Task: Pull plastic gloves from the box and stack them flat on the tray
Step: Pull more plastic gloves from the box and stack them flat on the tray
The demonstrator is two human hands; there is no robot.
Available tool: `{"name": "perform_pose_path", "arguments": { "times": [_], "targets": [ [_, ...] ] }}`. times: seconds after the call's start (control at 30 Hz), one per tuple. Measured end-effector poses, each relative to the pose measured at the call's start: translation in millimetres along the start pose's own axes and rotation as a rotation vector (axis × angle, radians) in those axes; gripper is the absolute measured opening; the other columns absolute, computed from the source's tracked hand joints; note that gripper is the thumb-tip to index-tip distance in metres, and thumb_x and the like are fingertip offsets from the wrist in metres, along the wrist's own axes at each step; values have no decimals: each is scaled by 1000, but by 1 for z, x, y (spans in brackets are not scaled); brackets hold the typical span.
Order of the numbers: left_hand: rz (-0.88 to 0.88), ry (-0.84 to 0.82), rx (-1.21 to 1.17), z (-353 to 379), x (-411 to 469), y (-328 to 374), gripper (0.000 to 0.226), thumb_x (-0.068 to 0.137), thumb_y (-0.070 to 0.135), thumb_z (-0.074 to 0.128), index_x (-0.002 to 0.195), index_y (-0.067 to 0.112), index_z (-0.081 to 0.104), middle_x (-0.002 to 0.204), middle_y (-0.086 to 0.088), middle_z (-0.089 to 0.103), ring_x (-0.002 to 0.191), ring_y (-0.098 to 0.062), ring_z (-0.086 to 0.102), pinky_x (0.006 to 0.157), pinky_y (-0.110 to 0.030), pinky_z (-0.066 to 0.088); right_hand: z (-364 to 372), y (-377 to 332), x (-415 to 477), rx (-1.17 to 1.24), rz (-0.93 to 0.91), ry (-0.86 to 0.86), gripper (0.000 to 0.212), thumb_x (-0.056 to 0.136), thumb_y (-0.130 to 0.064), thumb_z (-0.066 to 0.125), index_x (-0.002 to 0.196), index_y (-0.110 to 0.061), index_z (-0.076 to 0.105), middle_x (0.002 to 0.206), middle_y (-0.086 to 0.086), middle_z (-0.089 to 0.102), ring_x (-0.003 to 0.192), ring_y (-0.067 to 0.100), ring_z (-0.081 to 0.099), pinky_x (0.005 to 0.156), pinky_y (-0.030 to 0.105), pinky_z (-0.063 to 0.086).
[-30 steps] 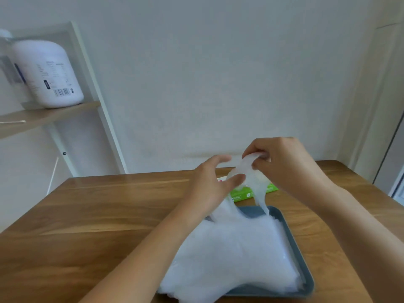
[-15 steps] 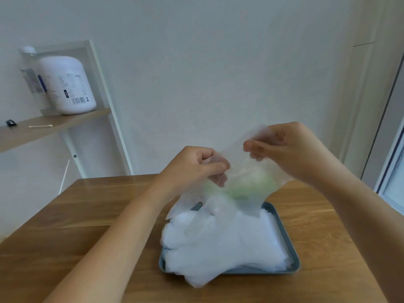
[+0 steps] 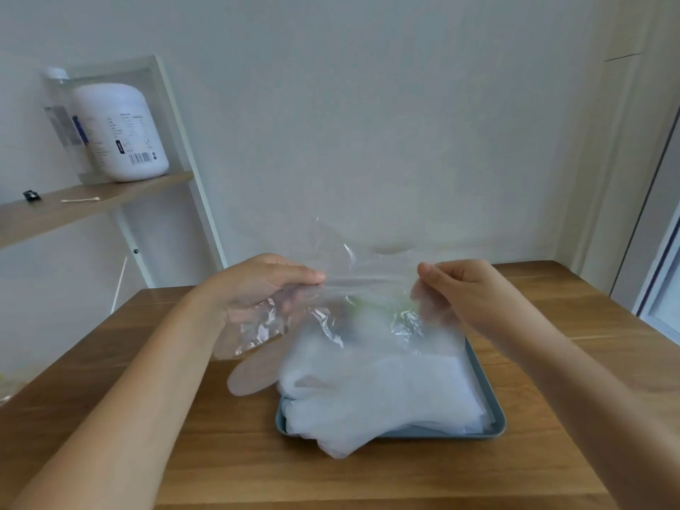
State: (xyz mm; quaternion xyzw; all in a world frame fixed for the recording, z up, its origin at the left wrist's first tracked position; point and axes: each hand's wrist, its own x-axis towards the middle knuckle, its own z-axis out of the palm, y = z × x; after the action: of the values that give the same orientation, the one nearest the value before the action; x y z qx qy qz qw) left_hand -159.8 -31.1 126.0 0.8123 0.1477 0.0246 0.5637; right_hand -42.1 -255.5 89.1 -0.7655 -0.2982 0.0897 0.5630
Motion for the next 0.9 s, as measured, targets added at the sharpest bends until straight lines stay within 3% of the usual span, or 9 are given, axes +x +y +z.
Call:
{"name": "perform_pose_path", "arguments": {
  "times": [0.07, 0.1, 0.17, 0.23, 0.5, 0.63, 0.73, 0.83, 0.9],
  "targets": [
    [-63, -50, 67, -6, 3, -3, 35, 81, 29, 73, 83, -6, 67, 67, -12, 63, 58, -16, 61, 55, -19, 50, 5, 11, 2, -109, -22, 6, 37, 100, -26, 44, 74, -7, 63, 44, 1, 57, 39, 10, 48, 47, 21, 40],
    [-100, -70, 98, -8, 6, -5, 36, 78, 32, 75, 79, -3, 68, 68, -11, 64, 63, -16, 61, 60, -19, 51, 7, 18, 2, -183, -24, 15, 36, 101, -26, 43, 75, -8, 61, 40, 0, 55, 36, 9, 45, 47, 21, 39],
    [-150, -83, 188, -4, 11, -10, 34, 77, 37, 73, 57, 12, 60, 54, -1, 53, 51, -11, 50, 53, -15, 43, 10, 31, 5, -279, -5, 24, 36, 101, -28, 42, 74, -10, 58, 37, -2, 50, 30, 7, 41, 43, 18, 36],
    [-198, -82, 261, 4, 19, -19, 37, 78, 38, 71, 53, 16, 55, 49, 4, 48, 44, -7, 44, 49, -13, 38, 11, 44, 10, -349, 32, 29, 36, 100, -28, 44, 72, -10, 58, 42, -4, 47, 29, 7, 40, 39, 18, 34],
    [-334, -13, 455, 29, 50, -59, 25, 83, 34, 74, 82, 9, 75, 84, -6, 72, 73, -15, 60, 71, -26, 47, 20, 90, 10, -718, 50, 32, 37, 99, -37, 42, 80, -11, 61, 75, 4, 64, 72, 28, 59, 64, 34, 46],
    [-373, -27, 502, 35, 61, -66, 18, 86, 25, 70, 86, 7, 73, 80, -2, 67, 71, -12, 57, 69, -23, 47, 22, 102, 10, -795, 69, 12, 34, 101, -35, 37, 87, -13, 58, 85, 4, 63, 78, 28, 58, 67, 35, 47],
    [-416, -18, 540, 35, 64, -66, 16, 87, 23, 71, 89, 6, 70, 74, 0, 66, 58, -8, 55, 52, -16, 47, 22, 105, 12, -848, 68, -14, 31, 101, -34, 35, 82, -16, 51, 78, -1, 56, 70, 22, 51, 60, 32, 37],
    [-434, 51, 782, 32, 65, -63, 18, 88, 21, 66, 85, 4, 70, 71, -3, 64, 55, -12, 53, 52, -18, 45, 22, 106, 12, -890, 63, -25, 28, 102, -34, 34, 85, -17, 49, 77, -3, 52, 69, 19, 50, 59, 31, 36],
    [-345, 206, 985, 34, 61, -61, 14, 89, 13, 57, 77, 7, 61, 73, -5, 59, 62, -17, 53, 55, -22, 42, 23, 107, 10, -902, 63, -34, 24, 102, -34, 34, 91, -17, 47, 80, -3, 50, 72, 19, 51, 60, 30, 37]
  ]
}}
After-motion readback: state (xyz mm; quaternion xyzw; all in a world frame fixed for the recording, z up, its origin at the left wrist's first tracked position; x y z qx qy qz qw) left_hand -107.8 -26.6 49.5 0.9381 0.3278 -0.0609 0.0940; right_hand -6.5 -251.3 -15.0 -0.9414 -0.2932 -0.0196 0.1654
